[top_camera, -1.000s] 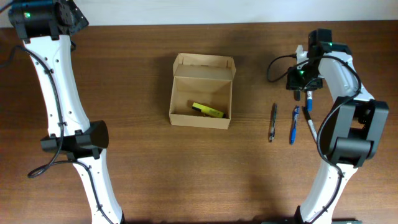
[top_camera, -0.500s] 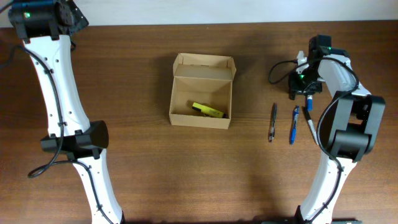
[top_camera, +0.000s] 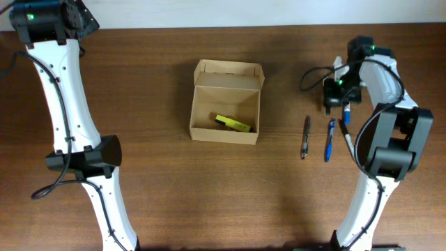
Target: Pack container
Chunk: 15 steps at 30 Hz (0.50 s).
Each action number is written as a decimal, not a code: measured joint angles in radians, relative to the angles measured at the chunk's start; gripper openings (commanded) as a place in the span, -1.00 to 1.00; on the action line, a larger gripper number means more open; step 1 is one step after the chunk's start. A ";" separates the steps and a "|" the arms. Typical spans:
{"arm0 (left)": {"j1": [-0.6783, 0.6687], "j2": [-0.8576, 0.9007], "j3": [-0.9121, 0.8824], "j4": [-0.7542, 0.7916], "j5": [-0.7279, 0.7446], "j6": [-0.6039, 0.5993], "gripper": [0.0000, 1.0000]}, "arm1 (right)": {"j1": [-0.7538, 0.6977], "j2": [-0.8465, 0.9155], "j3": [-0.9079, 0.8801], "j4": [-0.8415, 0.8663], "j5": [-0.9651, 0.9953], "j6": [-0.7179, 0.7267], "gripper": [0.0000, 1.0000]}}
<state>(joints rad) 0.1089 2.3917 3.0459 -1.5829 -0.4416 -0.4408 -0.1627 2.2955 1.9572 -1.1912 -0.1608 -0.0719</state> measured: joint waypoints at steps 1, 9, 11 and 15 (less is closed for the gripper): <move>0.000 0.000 0.000 0.000 0.000 0.000 1.00 | 0.011 -0.003 0.056 -0.034 -0.010 -0.012 -0.92; 0.000 0.000 0.000 0.000 0.000 0.000 1.00 | 0.228 -0.097 0.505 -0.225 -0.040 -0.180 -0.92; 0.000 0.000 0.000 0.000 0.000 0.000 1.00 | 0.310 -0.129 0.579 -0.245 -0.047 -0.250 -0.92; 0.000 0.000 0.000 0.000 0.000 0.000 1.00 | 0.462 -0.171 0.617 -0.270 -0.060 -0.403 -0.92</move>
<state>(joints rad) 0.1089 2.3917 3.0459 -1.5826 -0.4416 -0.4408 0.2993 2.1246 2.5740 -1.4612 -0.2207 -0.4747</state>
